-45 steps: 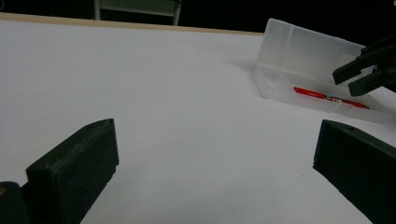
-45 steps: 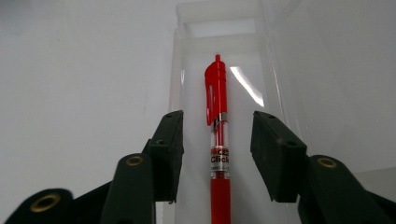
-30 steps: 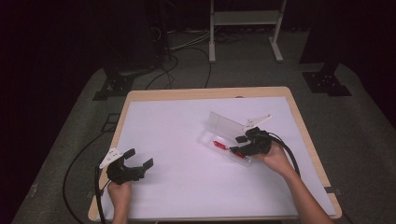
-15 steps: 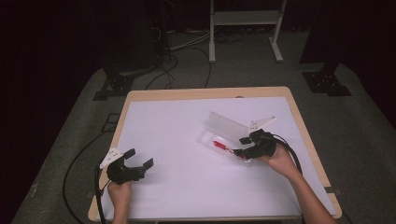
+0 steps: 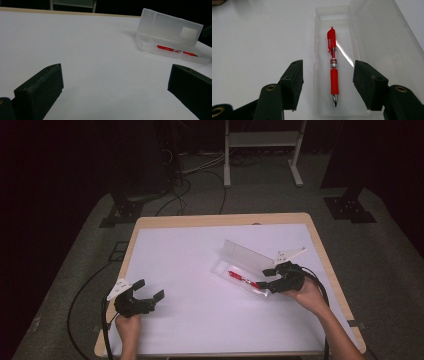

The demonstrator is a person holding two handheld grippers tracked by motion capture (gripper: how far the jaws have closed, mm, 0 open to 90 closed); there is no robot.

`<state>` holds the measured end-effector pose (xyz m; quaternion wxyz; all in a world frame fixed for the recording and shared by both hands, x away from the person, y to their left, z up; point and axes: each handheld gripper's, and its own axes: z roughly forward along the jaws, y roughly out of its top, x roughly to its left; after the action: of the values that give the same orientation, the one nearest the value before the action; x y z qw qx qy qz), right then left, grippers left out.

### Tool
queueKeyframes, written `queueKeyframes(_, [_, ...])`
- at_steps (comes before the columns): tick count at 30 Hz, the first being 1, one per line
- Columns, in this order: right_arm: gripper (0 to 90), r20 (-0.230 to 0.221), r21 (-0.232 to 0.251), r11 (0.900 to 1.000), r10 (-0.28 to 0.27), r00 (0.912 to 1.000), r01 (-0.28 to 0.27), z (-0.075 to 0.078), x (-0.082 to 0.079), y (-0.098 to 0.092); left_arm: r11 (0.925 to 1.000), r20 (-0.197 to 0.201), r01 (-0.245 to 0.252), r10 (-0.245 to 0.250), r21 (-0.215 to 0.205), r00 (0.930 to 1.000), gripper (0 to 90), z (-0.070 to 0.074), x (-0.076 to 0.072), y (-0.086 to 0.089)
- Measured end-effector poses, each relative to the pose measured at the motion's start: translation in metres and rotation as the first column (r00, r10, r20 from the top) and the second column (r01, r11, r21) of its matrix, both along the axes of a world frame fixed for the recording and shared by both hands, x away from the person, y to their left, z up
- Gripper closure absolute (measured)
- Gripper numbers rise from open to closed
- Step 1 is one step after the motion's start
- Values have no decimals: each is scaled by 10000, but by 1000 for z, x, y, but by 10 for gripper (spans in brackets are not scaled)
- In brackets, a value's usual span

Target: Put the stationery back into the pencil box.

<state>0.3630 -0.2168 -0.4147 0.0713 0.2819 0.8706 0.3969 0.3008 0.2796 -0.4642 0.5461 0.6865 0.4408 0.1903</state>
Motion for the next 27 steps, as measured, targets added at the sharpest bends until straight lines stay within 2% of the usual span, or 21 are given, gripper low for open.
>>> queueKeyframes(11, [404, 75, 116, 9999, -2, 10000, 1, 5, -9, -9, 10000, 8, 3, -3, 18, 10000, 0, 0, 0, 0])
queueKeyframes(27, [402, 148, 171, 9999, -12, 9999, 10, 3, -19, -23, 10000, 7, 14, -14, 54, 10000, 0, 0, 0, -1])
